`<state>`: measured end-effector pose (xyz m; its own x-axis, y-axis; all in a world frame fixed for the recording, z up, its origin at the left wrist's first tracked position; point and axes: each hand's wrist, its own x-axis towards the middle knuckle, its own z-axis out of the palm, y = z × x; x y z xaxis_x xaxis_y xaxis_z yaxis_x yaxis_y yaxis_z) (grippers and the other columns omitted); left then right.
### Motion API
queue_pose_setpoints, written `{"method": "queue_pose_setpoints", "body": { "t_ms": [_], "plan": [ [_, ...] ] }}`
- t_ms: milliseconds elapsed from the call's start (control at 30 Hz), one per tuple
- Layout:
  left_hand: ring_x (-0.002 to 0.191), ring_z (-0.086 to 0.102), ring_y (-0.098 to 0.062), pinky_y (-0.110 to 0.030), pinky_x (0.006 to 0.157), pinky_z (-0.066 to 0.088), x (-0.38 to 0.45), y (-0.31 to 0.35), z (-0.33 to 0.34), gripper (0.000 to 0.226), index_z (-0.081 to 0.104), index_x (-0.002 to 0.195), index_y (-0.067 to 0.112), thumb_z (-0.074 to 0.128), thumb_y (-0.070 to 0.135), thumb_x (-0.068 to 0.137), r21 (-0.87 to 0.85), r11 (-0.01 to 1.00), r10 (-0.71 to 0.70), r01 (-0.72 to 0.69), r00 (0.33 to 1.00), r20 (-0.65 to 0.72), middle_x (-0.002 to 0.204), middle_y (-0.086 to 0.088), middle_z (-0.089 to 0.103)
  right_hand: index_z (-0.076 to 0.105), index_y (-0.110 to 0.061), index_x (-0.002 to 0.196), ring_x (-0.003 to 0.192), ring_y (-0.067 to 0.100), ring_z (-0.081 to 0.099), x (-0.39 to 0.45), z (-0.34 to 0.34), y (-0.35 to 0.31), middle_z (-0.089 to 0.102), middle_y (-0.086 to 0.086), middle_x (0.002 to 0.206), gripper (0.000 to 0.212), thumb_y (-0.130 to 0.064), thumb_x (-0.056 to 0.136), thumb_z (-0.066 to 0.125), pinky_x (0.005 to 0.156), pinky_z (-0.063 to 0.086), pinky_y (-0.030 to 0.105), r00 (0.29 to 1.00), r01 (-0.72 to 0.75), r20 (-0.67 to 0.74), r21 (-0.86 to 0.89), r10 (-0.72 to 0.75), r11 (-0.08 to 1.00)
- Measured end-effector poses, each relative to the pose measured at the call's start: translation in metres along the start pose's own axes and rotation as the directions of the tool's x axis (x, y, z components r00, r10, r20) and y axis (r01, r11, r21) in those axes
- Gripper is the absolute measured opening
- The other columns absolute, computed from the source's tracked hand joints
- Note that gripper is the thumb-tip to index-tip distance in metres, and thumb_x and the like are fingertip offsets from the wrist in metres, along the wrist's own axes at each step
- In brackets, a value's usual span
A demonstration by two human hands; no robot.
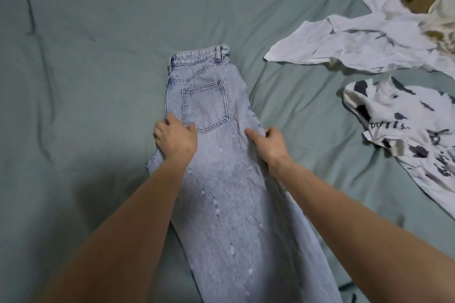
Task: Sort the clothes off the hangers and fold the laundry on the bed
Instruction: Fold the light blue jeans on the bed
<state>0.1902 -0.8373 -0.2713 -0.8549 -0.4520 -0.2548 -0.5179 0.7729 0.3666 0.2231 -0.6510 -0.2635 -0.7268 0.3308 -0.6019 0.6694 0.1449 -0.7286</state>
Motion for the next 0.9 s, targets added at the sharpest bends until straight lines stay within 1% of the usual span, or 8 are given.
{"method": "queue_pose_setpoints", "body": {
  "t_ms": [133, 233, 300, 367, 533, 667, 767, 900],
  "plan": [
    [0.128, 0.037, -0.039, -0.045, 0.104, 0.031, 0.040, 0.001, 0.005, 0.057, 0.040, 0.132, 0.000, 0.059, 0.036, 0.091, -0.014, 1.000, 0.018, -0.019, 0.998, -0.066, 0.136, -0.024, 0.041, 0.046, -0.010, 0.102, 0.091, 0.025, 0.053, 0.035, 0.026, -0.019, 0.054, 0.009, 0.094, 0.031, -0.034, 0.090, 0.062, 0.081, 0.040, 0.032, 0.984, 0.085, -0.152, -0.071, -0.095, 0.994],
    [0.123, 0.048, -0.038, -0.042, 0.102, 0.040, 0.080, 0.002, 0.012, 0.059, 0.047, 0.128, -0.003, 0.063, 0.039, 0.089, -0.230, 0.971, -0.053, 0.064, 0.997, 0.054, 0.132, -0.023, 0.051, 0.058, -0.004, 0.096, 0.105, 0.036, 0.059, 0.059, 0.045, -0.039, 0.064, 0.022, 0.109, 0.043, -0.047, 0.092, 0.052, 0.084, 0.044, 0.036, 0.983, 0.043, -0.157, -0.305, -0.095, 0.952],
    [0.114, 0.058, -0.035, -0.041, 0.097, 0.047, 0.102, 0.005, 0.010, 0.058, 0.057, 0.121, -0.001, 0.067, 0.043, 0.084, -0.408, 0.898, -0.110, 0.162, 0.983, 0.148, 0.124, -0.019, 0.061, 0.063, 0.004, 0.107, 0.108, 0.039, 0.059, 0.073, 0.055, -0.052, 0.063, 0.025, 0.115, 0.055, -0.047, 0.091, 0.051, 0.087, 0.045, 0.038, 0.985, 0.008, -0.163, -0.316, -0.063, 0.949],
    [0.108, 0.062, -0.031, -0.039, 0.094, 0.049, 0.113, 0.005, 0.004, 0.047, 0.064, 0.115, 0.002, 0.068, 0.038, 0.085, -0.500, 0.858, -0.029, 0.114, 0.984, 0.176, 0.117, -0.016, 0.066, 0.063, 0.004, 0.108, 0.107, 0.038, 0.060, 0.081, 0.063, -0.064, 0.065, 0.025, 0.112, 0.046, -0.038, 0.091, 0.055, 0.086, 0.046, 0.040, 0.975, 0.041, -0.196, -0.285, -0.100, 0.958],
    [0.113, 0.057, -0.029, -0.030, 0.095, 0.041, 0.127, 0.011, -0.048, 0.033, 0.056, 0.124, 0.004, 0.053, 0.023, 0.097, -0.587, 0.791, 0.162, -0.173, 0.984, -0.072, 0.125, -0.015, 0.061, 0.054, -0.009, 0.101, 0.098, 0.038, 0.057, 0.058, 0.080, -0.127, 0.066, 0.016, 0.102, 0.022, -0.029, 0.098, 0.045, 0.072, 0.039, 0.039, 0.798, 0.321, -0.288, -0.540, -0.529, 0.778],
    [0.122, 0.051, -0.026, -0.023, 0.096, 0.033, 0.166, 0.033, -0.129, 0.035, 0.049, 0.133, 0.002, 0.044, 0.016, 0.101, -0.616, 0.741, 0.121, -0.269, 0.955, -0.271, 0.135, -0.013, 0.055, 0.053, -0.007, 0.094, 0.093, 0.038, 0.055, 0.048, 0.108, -0.224, 0.065, 0.018, 0.097, 0.020, -0.025, 0.099, 0.044, 0.065, 0.026, 0.033, 0.680, 0.561, -0.246, -0.431, -0.690, 0.707],
    [0.132, 0.042, -0.028, -0.024, 0.105, 0.027, 0.201, 0.028, -0.168, 0.044, 0.037, 0.142, 0.001, 0.043, 0.011, 0.100, -0.568, 0.784, 0.126, -0.251, 0.960, -0.251, 0.145, -0.015, 0.044, 0.055, 0.000, 0.101, 0.097, 0.037, 0.056, 0.054, 0.131, -0.275, 0.063, 0.023, 0.105, 0.021, -0.017, 0.099, 0.044, 0.071, 0.030, 0.035, 0.715, 0.617, -0.144, -0.333, -0.685, 0.714],
    [0.141, 0.027, -0.030, -0.032, 0.115, 0.019, 0.208, -0.001, -0.169, 0.065, 0.020, 0.151, 0.007, 0.054, 0.012, 0.096, -0.363, 0.894, 0.214, -0.263, 0.962, -0.170, 0.156, -0.015, 0.025, 0.042, -0.003, 0.136, 0.123, 0.033, 0.050, 0.070, 0.150, -0.256, 0.051, 0.019, 0.137, 0.042, -0.021, 0.099, 0.047, 0.100, 0.037, 0.034, 0.874, 0.465, 0.072, -0.407, -0.480, 0.786]
  ]
}}
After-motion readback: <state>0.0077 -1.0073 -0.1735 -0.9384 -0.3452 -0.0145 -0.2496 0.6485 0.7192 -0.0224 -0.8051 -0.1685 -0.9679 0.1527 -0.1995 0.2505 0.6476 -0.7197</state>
